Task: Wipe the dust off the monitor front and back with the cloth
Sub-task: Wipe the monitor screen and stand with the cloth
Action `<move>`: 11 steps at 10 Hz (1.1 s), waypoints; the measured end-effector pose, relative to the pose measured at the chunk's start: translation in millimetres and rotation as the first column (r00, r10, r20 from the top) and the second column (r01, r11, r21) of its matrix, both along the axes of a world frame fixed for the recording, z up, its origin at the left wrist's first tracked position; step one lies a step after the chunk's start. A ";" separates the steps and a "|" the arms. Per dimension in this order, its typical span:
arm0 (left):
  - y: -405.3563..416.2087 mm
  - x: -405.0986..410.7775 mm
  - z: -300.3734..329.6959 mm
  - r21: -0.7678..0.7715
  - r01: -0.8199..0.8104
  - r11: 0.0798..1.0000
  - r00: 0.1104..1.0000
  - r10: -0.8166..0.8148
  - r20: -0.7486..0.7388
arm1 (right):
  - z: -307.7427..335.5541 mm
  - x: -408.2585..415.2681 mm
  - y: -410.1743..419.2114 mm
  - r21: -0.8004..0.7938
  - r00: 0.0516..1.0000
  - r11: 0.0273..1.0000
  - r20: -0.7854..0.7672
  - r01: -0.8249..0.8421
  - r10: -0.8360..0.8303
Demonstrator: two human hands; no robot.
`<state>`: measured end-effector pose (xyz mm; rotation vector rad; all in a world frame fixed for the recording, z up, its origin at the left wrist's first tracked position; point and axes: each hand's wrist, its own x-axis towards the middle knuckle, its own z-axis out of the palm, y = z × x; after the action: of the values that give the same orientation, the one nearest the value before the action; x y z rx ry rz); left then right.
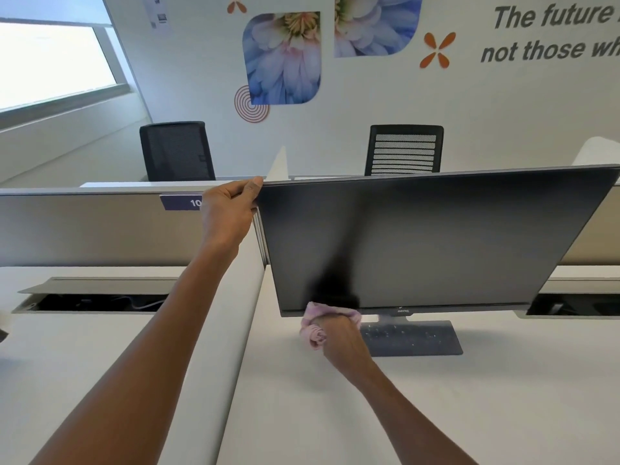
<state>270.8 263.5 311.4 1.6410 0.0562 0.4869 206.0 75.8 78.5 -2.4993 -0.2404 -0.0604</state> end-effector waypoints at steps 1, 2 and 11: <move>2.1 0.3 -0.7 0.010 0.006 1.000 1.000 -0.006 -0.005 | 3.5 1.6 47.5 0.026 0.993 0.992 0.011 -0.121 0.121; 3.7 1.9 -1.6 0.013 0.016 1.000 1.000 -0.016 -0.011 | -1.2 9.1 63.7 -0.005 0.972 0.975 0.083 -0.220 0.220; 12.7 -44.8 -13.7 0.051 0.071 0.996 0.984 -0.062 -0.165 | 100.8 -60.3 60.4 0.382 0.990 0.922 0.138 -0.062 0.009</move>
<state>226.0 276.2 297.7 1.7303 0.1098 0.3043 145.7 136.3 179.3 -2.0979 -0.2981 -0.2389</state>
